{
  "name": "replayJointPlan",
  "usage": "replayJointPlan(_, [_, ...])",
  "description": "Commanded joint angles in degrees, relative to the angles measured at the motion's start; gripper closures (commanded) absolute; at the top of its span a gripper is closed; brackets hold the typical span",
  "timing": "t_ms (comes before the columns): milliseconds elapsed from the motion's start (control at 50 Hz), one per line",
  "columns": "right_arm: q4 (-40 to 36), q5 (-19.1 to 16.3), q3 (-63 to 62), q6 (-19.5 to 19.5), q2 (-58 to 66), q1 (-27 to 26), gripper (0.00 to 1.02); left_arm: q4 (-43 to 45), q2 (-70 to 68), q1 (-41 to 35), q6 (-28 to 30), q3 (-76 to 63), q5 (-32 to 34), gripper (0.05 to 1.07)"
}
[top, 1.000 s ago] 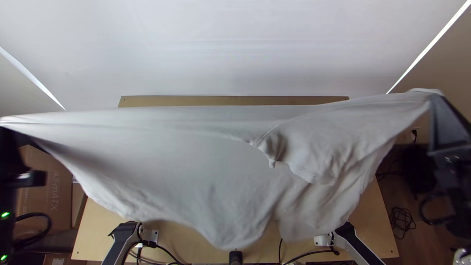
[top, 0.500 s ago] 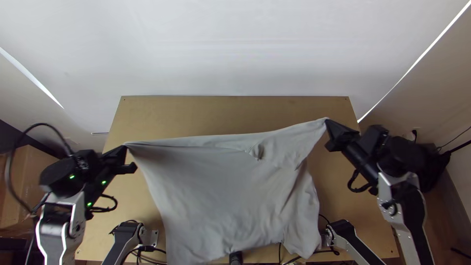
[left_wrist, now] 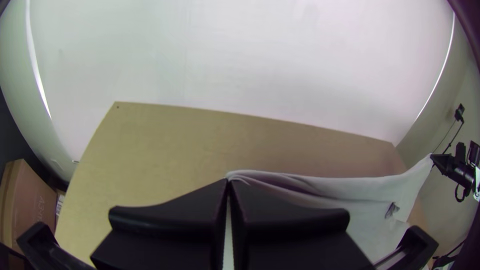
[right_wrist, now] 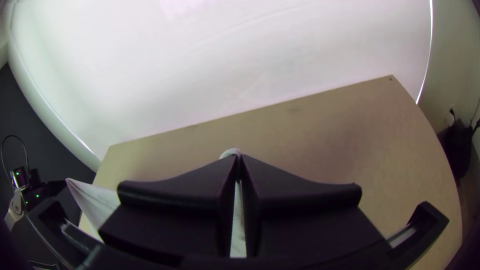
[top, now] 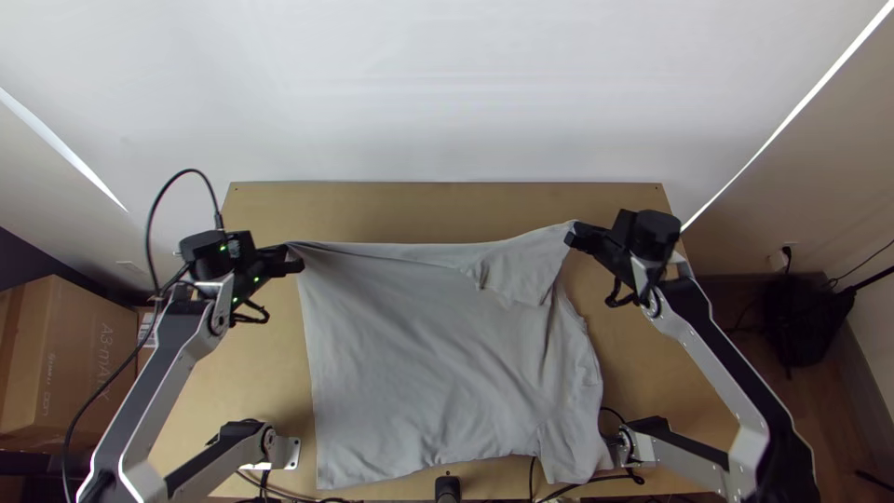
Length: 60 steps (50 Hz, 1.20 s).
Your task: Fold the t-shirt
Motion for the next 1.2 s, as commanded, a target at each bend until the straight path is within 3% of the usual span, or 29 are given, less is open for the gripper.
replayJointPlan(0, [3.0, 0.6, 3.8, -1.7, 7.9, -1.5, 1.00, 3.8, 7.3, 0.7, 1.4, 1.8, 0.5, 1.05])
replayJointPlan(400, [4.8, 0.7, 22.8, -2.5, 32.3, -4.3, 1.00, 8.8, 32.7, 2.7, 2.1, 18.9, 0.7, 1.05])
replayJointPlan(800, [3.7, 6.0, 40.9, -2.4, 48.0, -4.3, 1.00, 8.3, 50.0, 3.1, 0.1, 35.7, 0.2, 1.05])
replayJointPlan(840, [3.4, 6.2, 41.9, -2.4, 48.7, -4.3, 0.96, 8.4, 50.2, 3.0, -0.2, 36.3, 0.0, 1.05])
replayJointPlan(860, [3.4, 6.3, 42.2, -2.3, 48.7, -4.3, 0.89, 8.5, 50.2, 2.9, -0.3, 36.4, -0.1, 1.04])
replayJointPlan(900, [3.4, 6.4, 42.6, -2.3, 48.8, -4.3, 0.72, 8.4, 49.8, 2.7, -0.4, 36.4, -0.1, 0.91])
replayJointPlan(940, [3.4, 6.4, 42.6, -2.4, 48.7, -4.3, 0.55, 8.0, 49.1, 2.4, -0.7, 36.4, -0.1, 0.67])
replayJointPlan(1000, [3.1, 6.4, 42.6, -2.5, 48.0, -4.4, 0.13, 5.3, 48.0, 1.9, -1.0, 37.1, 0.1, 0.28])
replayJointPlan(1020, [2.7, 6.4, 42.7, -2.5, 47.8, -4.4, 0.04, 4.7, 47.8, 1.6, -1.0, 37.4, 0.2, 0.16])
replayJointPlan(1040, [2.2, 6.4, 42.8, -2.5, 47.5, -4.4, 0.03, 3.9, 47.6, 1.4, -1.0, 37.8, 0.3, 0.09])
replayJointPlan(1180, [-0.7, 6.4, 43.4, -2.1, 43.5, -5.2, 0.03, 1.3, 43.2, 1.3, -0.6, 37.7, 0.3, 0.10])
